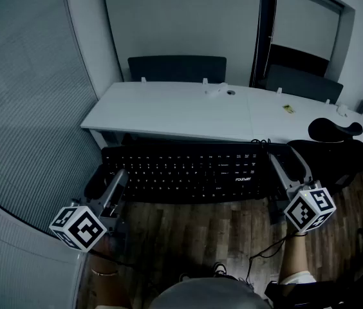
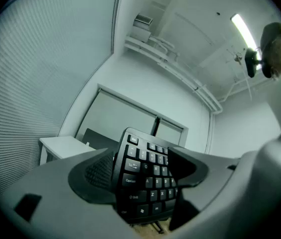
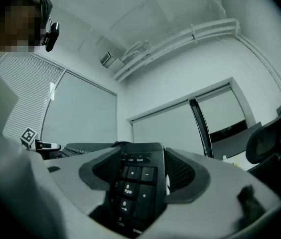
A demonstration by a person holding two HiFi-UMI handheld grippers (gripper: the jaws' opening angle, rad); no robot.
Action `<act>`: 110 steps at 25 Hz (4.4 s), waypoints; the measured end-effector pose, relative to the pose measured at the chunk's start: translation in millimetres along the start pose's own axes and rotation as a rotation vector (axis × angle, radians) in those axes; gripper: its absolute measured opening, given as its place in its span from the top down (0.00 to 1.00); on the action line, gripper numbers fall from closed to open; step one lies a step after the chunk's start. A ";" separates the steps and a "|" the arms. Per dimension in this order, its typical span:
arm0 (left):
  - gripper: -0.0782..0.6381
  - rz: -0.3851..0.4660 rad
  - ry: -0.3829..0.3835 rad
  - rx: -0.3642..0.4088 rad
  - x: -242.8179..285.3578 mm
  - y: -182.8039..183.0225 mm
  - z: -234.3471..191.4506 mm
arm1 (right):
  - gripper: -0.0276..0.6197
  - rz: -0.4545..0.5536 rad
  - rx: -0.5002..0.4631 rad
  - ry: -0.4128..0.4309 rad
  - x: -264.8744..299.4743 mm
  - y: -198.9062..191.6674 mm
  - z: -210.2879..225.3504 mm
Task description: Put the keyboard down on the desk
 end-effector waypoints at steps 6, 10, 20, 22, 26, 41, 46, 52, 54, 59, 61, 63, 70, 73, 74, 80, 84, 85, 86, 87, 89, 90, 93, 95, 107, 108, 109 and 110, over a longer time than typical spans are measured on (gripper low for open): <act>0.40 0.003 -0.005 -0.016 -1.6 1.0 -2.7 | 0.56 -0.006 -0.005 0.005 1.9 -0.2 -1.5; 0.40 -0.003 0.002 -0.020 -1.8 -0.3 -3.6 | 0.56 -0.016 -0.012 0.007 2.9 1.0 -2.1; 0.41 -0.048 0.011 -0.040 0.6 -3.0 -6.8 | 0.56 -0.023 -0.006 -0.001 4.6 2.8 -2.4; 0.41 -0.049 0.011 -0.046 1.2 -2.9 -7.7 | 0.56 -0.029 0.000 -0.003 4.9 1.2 -2.0; 0.41 -0.045 0.018 -0.047 1.3 -1.7 -7.7 | 0.56 -0.039 0.008 0.001 6.1 0.6 -1.4; 0.42 -0.015 0.088 -0.026 -11.9 -1.8 6.8 | 0.56 -0.029 0.028 0.066 13.2 -3.7 7.3; 0.43 -0.018 0.107 -0.005 -16.0 3.8 15.0 | 0.56 -0.016 0.046 0.079 14.6 -2.6 9.1; 0.43 0.003 0.140 -0.005 -26.3 6.3 24.5 | 0.56 -0.018 0.065 0.111 15.5 -3.0 10.1; 0.43 0.010 0.151 0.000 -30.0 5.8 27.7 | 0.56 -0.019 0.060 0.122 15.8 -1.4 9.8; 0.43 0.028 0.173 0.009 -37.1 -0.3 31.6 | 0.56 -0.004 0.046 0.153 19.3 -0.8 10.8; 0.43 0.035 0.175 0.014 -40.0 -3.0 33.4 | 0.56 0.009 0.046 0.161 19.0 -2.3 11.6; 0.43 0.052 0.173 0.028 -41.9 -5.0 35.0 | 0.56 0.032 0.046 0.169 18.5 -5.4 12.9; 0.43 0.090 0.201 0.057 -54.0 -8.1 47.9 | 0.56 0.062 0.048 0.218 20.1 -6.6 15.6; 0.43 0.079 0.184 0.044 -45.7 -9.5 37.6 | 0.56 0.058 0.039 0.201 24.2 -7.5 14.9; 0.43 0.059 0.148 0.029 -35.3 -10.2 30.2 | 0.56 0.050 0.027 0.160 17.5 -5.8 14.2; 0.43 -0.001 0.027 -0.001 -3.5 -2.8 -2.8 | 0.56 0.044 -0.007 0.028 5.1 -2.2 -0.8; 0.43 0.008 0.035 0.010 -6.1 -2.4 0.5 | 0.57 0.059 -0.007 0.040 4.7 -2.6 0.5; 0.43 0.010 0.035 0.012 -6.4 -2.4 1.1 | 0.56 0.059 -0.009 0.042 4.4 -2.3 0.3; 0.43 0.011 0.036 0.015 -6.7 -2.5 1.5 | 0.56 0.059 -0.010 0.042 3.9 -2.2 -0.1; 0.43 0.012 0.036 0.018 -7.0 -2.6 1.8 | 0.56 0.061 -0.010 0.042 3.5 -2.7 0.0; 0.43 0.015 0.036 0.021 -6.9 -2.7 2.1 | 0.57 0.071 -0.005 0.043 3.4 -4.8 1.6; 0.43 0.016 0.036 0.022 -6.4 -2.7 2.0 | 0.56 0.074 -0.004 0.044 3.9 -5.3 2.2; 0.43 0.011 0.035 0.024 -5.2 -2.5 1.7 | 0.56 0.071 -0.006 0.041 5.4 -4.8 1.8; 0.43 0.009 0.038 0.024 -5.4 -2.8 1.8 | 0.56 0.073 -0.001 0.042 5.6 -6.3 2.6; 0.43 0.007 0.036 0.006 -3.3 -2.5 -0.1 | 0.56 0.062 0.001 0.033 4.9 -5.4 1.7; 0.43 0.007 0.033 0.005 -3.2 -2.5 -0.5 | 0.56 0.064 0.000 0.032 4.4 -5.2 1.2; 0.43 0.007 0.031 0.006 -3.0 -2.5 -1.0 | 0.57 0.066 -0.001 0.030 4.0 -5.2 0.7; 0.43 0.007 0.028 0.008 -2.9 -2.6 -1.3 | 0.56 0.067 -0.003 0.028 3.8 -5.2 0.2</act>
Point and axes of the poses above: the fingertips, and each gripper's own axes: x forward along the fingers, z to its right, y out of its top, the point moved 9 cm from there along -x, backward along the fingers
